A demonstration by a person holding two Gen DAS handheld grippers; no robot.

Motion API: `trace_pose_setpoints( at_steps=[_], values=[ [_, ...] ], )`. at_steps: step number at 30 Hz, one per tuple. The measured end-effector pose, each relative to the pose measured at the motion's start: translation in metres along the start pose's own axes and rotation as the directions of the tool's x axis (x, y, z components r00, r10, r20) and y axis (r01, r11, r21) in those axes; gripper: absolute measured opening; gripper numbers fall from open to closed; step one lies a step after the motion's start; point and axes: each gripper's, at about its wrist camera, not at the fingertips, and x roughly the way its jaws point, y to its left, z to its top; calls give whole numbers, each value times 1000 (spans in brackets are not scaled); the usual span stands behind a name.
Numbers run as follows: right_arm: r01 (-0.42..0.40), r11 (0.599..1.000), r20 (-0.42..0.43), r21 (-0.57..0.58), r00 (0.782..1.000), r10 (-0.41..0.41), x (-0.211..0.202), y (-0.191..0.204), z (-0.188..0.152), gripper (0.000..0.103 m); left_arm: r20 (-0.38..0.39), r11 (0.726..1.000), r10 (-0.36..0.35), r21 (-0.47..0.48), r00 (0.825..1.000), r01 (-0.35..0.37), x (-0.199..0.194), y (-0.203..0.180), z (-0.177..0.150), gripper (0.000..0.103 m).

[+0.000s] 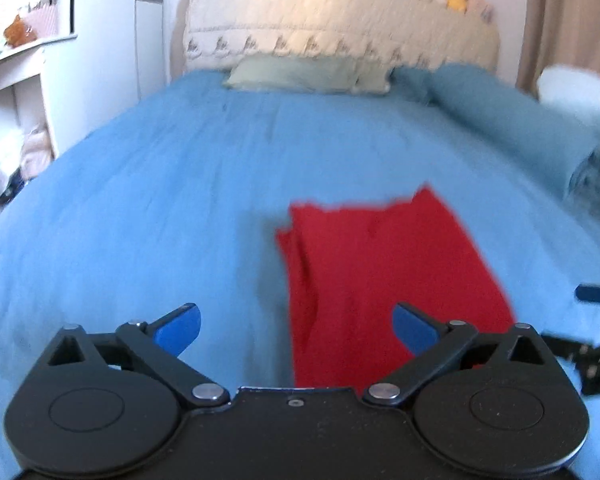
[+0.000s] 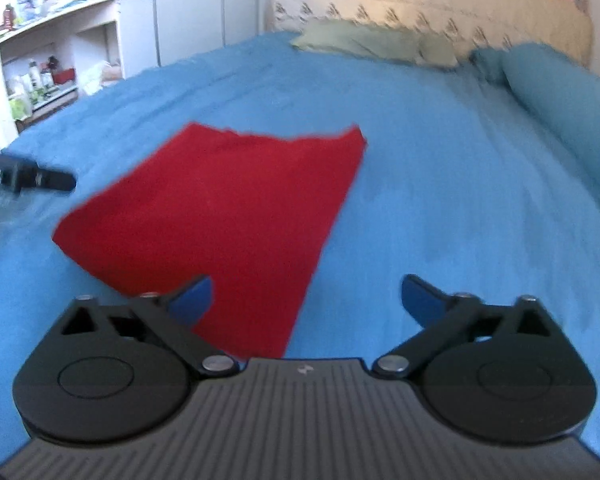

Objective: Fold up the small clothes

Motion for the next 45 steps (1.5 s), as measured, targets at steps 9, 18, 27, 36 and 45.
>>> trace_pose_setpoints(
  at_steps=[9,18,27,36,45],
  values=[
    [-87,972,-154,217,980,122,66,-39,66,103,-285,972,-203,-178,937,156,112,24,34,91],
    [-153,879,-226,451,933,278,133,-58,51,94,-292,908,-362,-327,885,263,144,35,16,40],
    [-210,891,-157,402,943,293,106,-50,75,40,-264,960,-262,-166,928,223,105,-1,35,28],
    [-248,905,-84,346,953,293,9,-61,76,40,-197,968,-241,16,950,249,16,-64,32,28],
    [-186,942,-72,280,974,214,-94,-88,14,40,-158,962,-258,45,953,268,-34,-138,-32,28]
  ],
)
